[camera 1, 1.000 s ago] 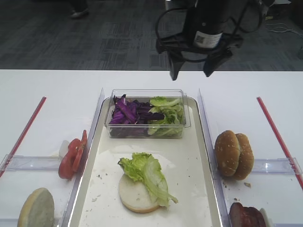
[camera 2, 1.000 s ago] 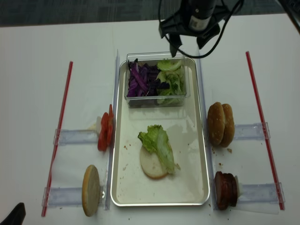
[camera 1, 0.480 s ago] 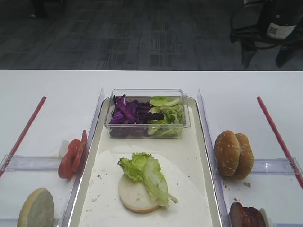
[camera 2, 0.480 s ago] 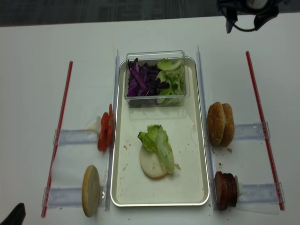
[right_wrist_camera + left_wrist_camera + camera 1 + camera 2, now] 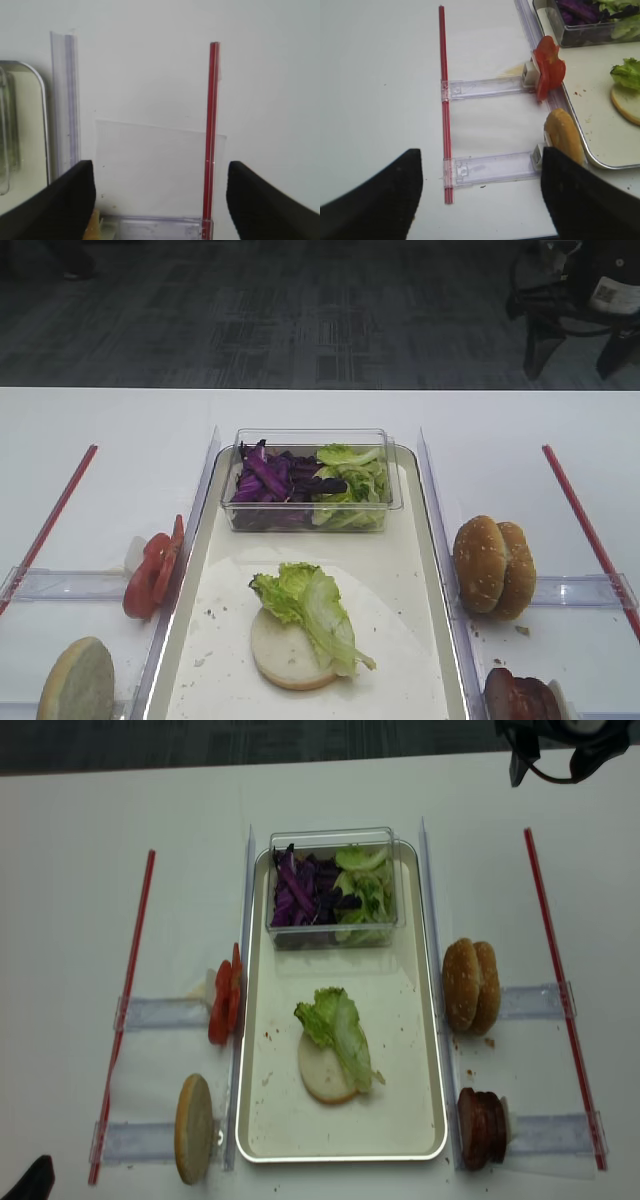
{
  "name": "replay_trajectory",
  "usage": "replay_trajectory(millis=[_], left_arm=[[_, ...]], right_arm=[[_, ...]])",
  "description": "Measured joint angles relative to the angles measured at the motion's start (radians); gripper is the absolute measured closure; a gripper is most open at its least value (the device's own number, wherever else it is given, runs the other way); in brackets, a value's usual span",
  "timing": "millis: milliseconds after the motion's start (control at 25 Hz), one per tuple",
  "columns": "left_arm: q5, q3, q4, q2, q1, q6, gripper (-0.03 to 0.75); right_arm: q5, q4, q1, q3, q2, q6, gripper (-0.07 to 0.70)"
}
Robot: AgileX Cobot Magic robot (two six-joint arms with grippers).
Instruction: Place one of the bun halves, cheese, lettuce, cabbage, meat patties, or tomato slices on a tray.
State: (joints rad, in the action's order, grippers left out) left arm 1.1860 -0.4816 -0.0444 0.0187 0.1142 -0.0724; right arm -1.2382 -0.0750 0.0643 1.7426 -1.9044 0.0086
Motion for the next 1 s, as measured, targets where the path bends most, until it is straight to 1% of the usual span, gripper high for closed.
replay_trajectory(millis=[120, 400, 640, 1000], left_arm=[[0.0, 0.0, 0.0, 0.0, 0.0, 0.0, 0.242], [0.0, 0.0, 0.0, 0.0, 0.0, 0.0, 0.242], [0.0, 0.0, 0.0, 0.0, 0.0, 0.0, 0.242], [0.0, 0.0, 0.0, 0.0, 0.0, 0.0, 0.242]], right_arm=[[0.0, -0.022, 0.0, -0.074, 0.065, -0.019, 0.076], [0.0, -0.026, 0.0, -0.332, 0.293, -0.061, 0.076], [-0.002, -0.033, 0.0, -0.527, 0.54, -0.091, 0.076], [-0.007, -0.029, 0.0, -0.759, 0.956, -0.099, 0.076]])
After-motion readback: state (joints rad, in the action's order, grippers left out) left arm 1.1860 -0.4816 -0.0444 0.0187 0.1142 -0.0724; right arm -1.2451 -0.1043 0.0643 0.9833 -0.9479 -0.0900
